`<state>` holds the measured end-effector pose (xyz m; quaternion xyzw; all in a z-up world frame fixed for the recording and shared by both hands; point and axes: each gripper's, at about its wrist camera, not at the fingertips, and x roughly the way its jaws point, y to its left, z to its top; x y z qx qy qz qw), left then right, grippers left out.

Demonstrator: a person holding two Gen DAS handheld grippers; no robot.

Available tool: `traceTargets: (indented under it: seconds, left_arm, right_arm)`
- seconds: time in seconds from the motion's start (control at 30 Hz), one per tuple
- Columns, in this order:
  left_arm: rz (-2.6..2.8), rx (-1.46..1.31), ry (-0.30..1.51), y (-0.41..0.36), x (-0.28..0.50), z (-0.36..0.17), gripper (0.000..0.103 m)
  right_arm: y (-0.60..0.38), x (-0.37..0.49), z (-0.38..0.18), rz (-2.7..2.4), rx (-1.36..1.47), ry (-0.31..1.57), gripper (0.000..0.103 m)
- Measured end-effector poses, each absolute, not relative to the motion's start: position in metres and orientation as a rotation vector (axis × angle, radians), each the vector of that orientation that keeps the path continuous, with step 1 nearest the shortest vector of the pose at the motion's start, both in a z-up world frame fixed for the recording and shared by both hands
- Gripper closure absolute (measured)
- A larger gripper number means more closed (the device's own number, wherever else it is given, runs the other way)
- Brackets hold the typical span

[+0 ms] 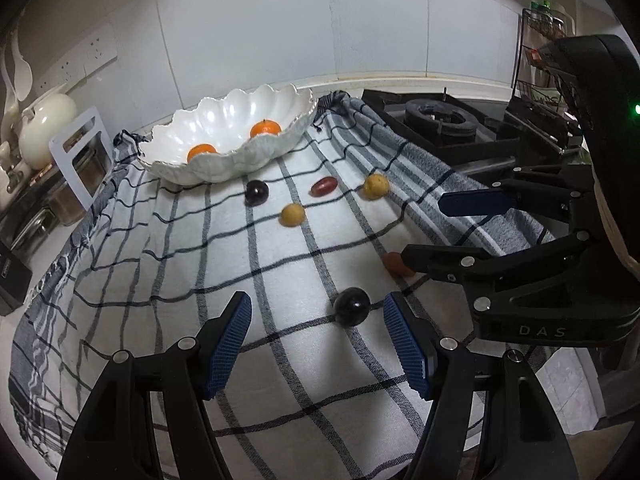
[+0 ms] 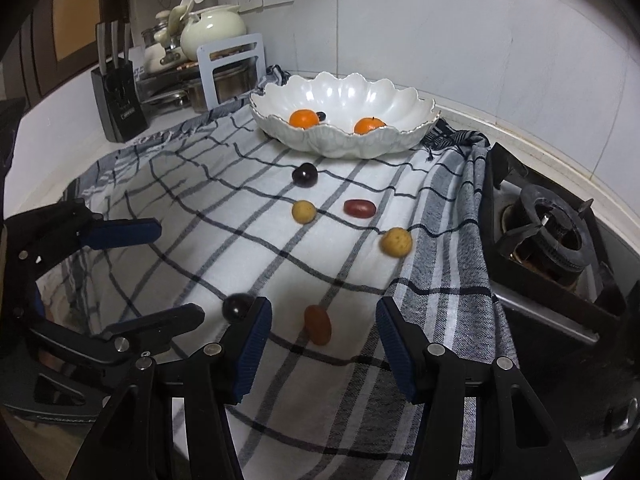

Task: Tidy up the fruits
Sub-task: 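Close the left tool on a dark round fruit while the right tool grasps a red oval fruit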

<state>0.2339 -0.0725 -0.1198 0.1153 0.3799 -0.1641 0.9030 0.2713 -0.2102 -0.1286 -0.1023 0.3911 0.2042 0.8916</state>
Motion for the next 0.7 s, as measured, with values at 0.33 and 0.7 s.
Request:
traceTargets:
  seconds: [0.33,0.7]
  left_arm:
    - [-0.368,0.207,0.813,-0.078,0.241,-0.142,0.036]
    - [-0.399,0.168,0.833,-0.081,0.249,-0.154,0.05]
  right_arm:
    - [-0.212,0.278,-0.15,0.443,-0.183,0.863,0.056]
    - [-0.211,0.287,-0.163,0.471,-0.176,0.906,0.069]
